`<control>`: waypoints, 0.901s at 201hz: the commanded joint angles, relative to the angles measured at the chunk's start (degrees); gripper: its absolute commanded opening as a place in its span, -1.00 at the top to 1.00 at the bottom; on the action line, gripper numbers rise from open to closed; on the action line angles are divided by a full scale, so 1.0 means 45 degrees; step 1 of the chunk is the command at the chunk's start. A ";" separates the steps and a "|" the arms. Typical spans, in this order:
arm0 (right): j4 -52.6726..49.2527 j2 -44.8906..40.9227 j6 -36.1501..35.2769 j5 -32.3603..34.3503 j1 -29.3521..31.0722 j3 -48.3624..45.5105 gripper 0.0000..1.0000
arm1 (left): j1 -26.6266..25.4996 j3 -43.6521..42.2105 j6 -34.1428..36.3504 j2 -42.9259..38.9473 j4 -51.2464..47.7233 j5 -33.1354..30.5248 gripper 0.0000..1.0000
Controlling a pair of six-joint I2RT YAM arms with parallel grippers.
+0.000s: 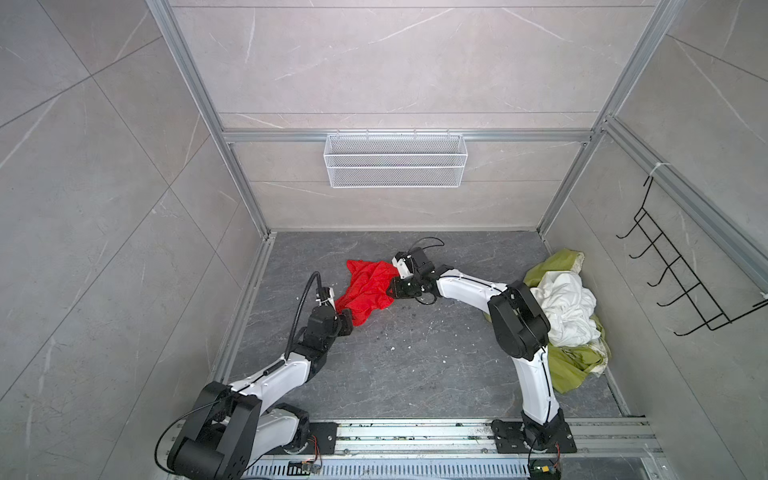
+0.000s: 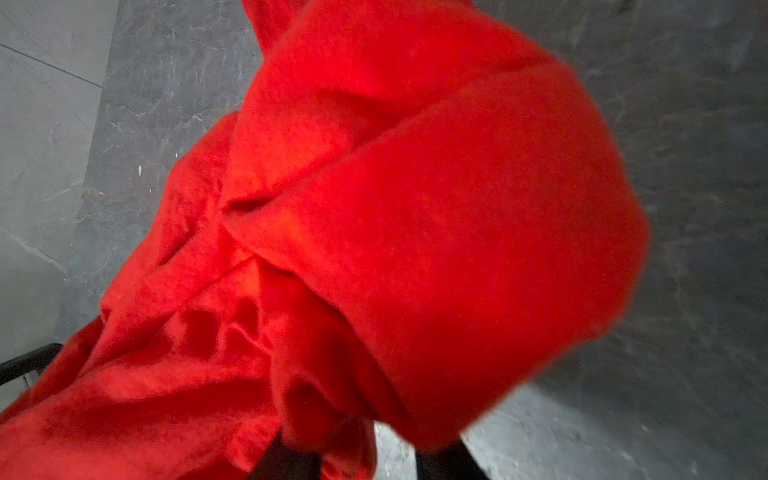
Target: Pick out a specific cloth from the pile
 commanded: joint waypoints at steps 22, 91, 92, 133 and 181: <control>-0.0324 -0.1889 -0.0485 0.0403 0.0098 -0.0354 -0.05 | -0.0033 0.0281 -0.0322 -0.1675 -0.1321 -0.0944 -1.00; -0.0246 -0.2837 -0.0642 0.0629 0.0110 -0.0874 -0.10 | -0.0035 0.0659 -0.0689 -0.3593 -0.3545 -0.1666 -0.99; -0.0246 -0.2866 -0.0645 0.0628 0.0114 -0.0876 -0.10 | -0.0034 0.0668 -0.0693 -0.3620 -0.3562 -0.1675 -0.99; 0.0489 -0.4534 -0.1307 0.1513 0.0148 -0.1932 -0.14 | -0.0039 0.1585 -0.0201 -0.3796 -0.4724 -0.1943 -0.99; 0.3333 -0.7142 -0.2665 0.5487 0.0099 -0.4522 -0.32 | -0.0019 0.3374 -0.0427 -0.2015 -0.6751 -0.4953 -1.00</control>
